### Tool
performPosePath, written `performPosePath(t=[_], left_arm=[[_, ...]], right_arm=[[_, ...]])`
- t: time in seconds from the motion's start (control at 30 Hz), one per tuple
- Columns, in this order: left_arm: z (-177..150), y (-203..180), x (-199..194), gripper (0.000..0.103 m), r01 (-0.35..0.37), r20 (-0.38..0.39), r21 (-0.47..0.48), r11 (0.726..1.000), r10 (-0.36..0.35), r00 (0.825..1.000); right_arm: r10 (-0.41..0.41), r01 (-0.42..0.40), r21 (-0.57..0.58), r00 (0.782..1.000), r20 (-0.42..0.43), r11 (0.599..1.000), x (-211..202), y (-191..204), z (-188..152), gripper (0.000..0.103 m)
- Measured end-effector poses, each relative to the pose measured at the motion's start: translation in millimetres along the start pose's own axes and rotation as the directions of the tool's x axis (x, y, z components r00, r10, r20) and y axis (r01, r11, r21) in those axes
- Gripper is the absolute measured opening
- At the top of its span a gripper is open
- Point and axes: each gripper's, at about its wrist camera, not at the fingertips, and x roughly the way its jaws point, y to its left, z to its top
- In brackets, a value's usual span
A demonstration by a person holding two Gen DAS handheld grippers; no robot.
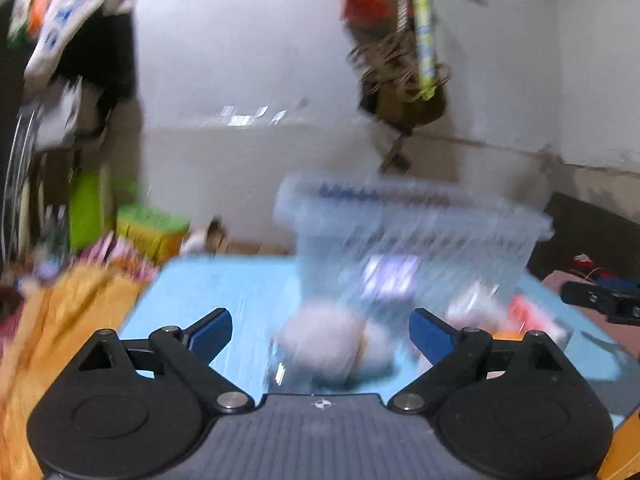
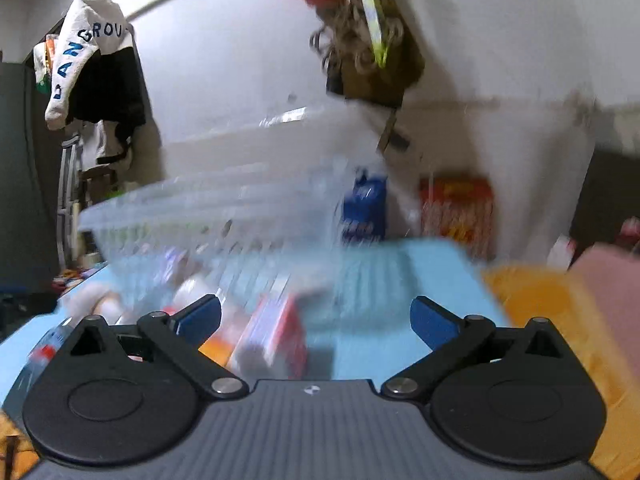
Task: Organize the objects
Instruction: 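Move the right tool to the white tissue pack while the left approaches the water bottle, then close the right tool on the tissue pack while the left grips the water bottle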
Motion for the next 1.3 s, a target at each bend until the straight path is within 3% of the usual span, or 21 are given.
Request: performPosePath(t=[0.07, 0.17, 0.3, 0.33, 0.57, 0.63, 0.7, 0.77, 0.87, 1.1, 1.3], left_arm=[[-5.9, 9.8, 6.4, 0.097, 0.006, -0.010, -0.034, 0.999, -0.006, 1.000], [-13.3, 16.2, 13.3, 0.097, 0.038, -0.004, -0.074, 0.997, -0.038, 0.999], [-22.2, 13.2, 18.2, 0.097, 0.038, -0.026, -0.039, 0.999, -0.039, 0.999], [-24.9, 11.4, 17.6, 0.097, 0.037, -0.023, -0.025, 0.999, -0.038, 0.999], [-39.3, 5.4, 26.0, 0.095, 0.015, -0.065, 0.034, 0.999, -0.013, 0.998], [-39.3, 7.9, 24.2, 0.094, 0.020, -0.057, 0.019, 1.000, -0.019, 0.998], [-39.7, 8.4, 24.4, 0.087, 0.015, -0.055, 0.015, 1.000, -0.014, 0.998], [-42.0, 4.0, 23.8, 0.064, -0.014, -0.045, 0.057, 0.998, 0.017, 0.999], [-41.6, 2.9, 19.1, 0.047, -0.008, -0.034, 0.063, 0.998, 0.010, 0.999], [-41.1, -4.5, -7.2, 0.044, 0.012, 0.064, 0.098, 0.995, -0.018, 0.998], [-45.0, -10.3, -14.1, 0.044, 0.047, 0.088, 0.103, 0.994, -0.056, 0.995]], right_arm=[[-0.014, 0.014, -0.018, 1.000, 0.017, 1.000, -2.8, 8.2, -8.7, 0.100], [-0.055, 0.058, -0.092, 0.998, 0.032, 0.994, -1.7, 22.0, -16.3, 0.086], [-0.057, 0.059, -0.093, 0.998, 0.023, 0.994, 0.7, 28.7, -22.0, 0.074], [-0.066, 0.068, -0.096, 0.998, 0.023, 0.993, 1.0, 30.5, -21.1, 0.067], [-0.086, 0.084, -0.077, 0.996, -0.024, 0.994, 11.7, 37.2, -28.0, 0.051], [-0.083, 0.080, -0.085, 0.996, -0.041, 0.993, 13.3, 38.3, -31.0, 0.041], [-0.082, 0.078, -0.099, 0.996, -0.045, 0.992, 12.9, 39.6, -33.2, 0.030], [-0.093, 0.089, -0.103, 0.995, -0.032, 0.991, 7.2, 39.7, -35.3, 0.028], [-0.091, 0.091, -0.084, 0.996, -0.001, 0.992, -5.7, 36.5, -37.6, 0.028], [-0.085, 0.085, 0.005, 0.996, 0.025, 0.996, -27.3, 19.8, -40.4, 0.028], [-0.069, 0.068, 0.032, 0.997, 0.033, 0.997, -34.7, 16.3, -42.1, 0.028]])
